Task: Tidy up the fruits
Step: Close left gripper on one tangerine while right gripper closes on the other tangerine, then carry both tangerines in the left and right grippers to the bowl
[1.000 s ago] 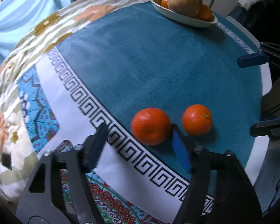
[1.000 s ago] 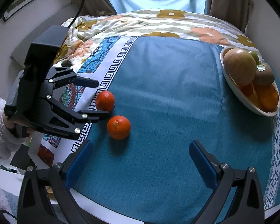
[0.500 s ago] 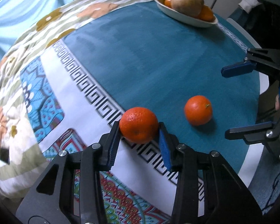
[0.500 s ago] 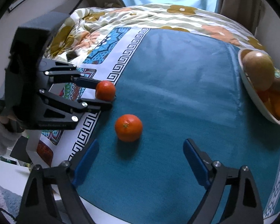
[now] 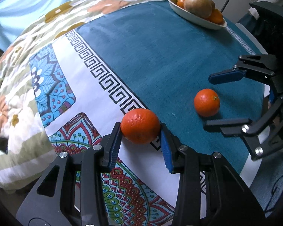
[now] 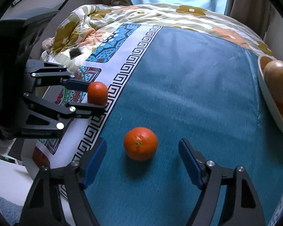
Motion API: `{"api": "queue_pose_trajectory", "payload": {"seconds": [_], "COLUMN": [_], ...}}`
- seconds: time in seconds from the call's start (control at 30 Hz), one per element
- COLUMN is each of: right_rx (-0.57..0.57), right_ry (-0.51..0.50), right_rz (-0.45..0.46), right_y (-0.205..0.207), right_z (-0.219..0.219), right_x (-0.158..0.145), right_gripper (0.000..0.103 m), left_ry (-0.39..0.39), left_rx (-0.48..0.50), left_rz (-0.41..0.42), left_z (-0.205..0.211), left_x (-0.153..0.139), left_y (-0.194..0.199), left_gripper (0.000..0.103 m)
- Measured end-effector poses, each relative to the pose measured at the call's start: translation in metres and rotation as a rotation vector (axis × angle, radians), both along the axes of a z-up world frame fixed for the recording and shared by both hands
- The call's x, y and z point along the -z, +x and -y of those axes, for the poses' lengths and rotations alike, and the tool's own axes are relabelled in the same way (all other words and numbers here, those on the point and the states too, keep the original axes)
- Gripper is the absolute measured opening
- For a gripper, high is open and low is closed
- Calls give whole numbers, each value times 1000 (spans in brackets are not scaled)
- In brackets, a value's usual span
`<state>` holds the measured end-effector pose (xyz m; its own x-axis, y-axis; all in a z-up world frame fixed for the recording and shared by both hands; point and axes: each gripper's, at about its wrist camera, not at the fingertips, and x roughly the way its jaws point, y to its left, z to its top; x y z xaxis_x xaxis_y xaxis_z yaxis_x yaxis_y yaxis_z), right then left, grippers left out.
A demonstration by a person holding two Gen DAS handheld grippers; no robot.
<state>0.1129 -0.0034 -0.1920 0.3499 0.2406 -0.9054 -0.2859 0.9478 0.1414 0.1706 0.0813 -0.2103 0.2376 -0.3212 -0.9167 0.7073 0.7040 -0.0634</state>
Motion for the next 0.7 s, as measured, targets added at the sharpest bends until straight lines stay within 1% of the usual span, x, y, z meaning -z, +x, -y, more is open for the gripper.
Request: {"api": "queue_pose_trajectory", "payload": {"seconds": [0.07,0.13,0.2,0.33,0.5,0.7], "right_rx": [-2,-8,-15,-17,-13,-10], "right_ry": [-2,0,4,2,2,9], "right_rz": [1,2,-2,1,23,50], "right_y": [-1,-1,-2,-3,-8,-16], "right_z": [0,1,1,1,5,13], "right_x": [2,2,3,2,-6,-20], "right_gripper": [61,53,35,34,34,34], "left_ry": [-1,1,4,11,12,3], "left_rx": [-6,-10,-13,-20,-35,-59], "left_rz": [-1,-1,1,7,11,20], "left_z": [-2,-3,-4,-4,-4,-4], "left_x": [0,0,0,-1,-3,-13], "left_y": [-1,-3,-4,-7,-10,-11], "left_gripper": [43,43,43,43,43,43]}}
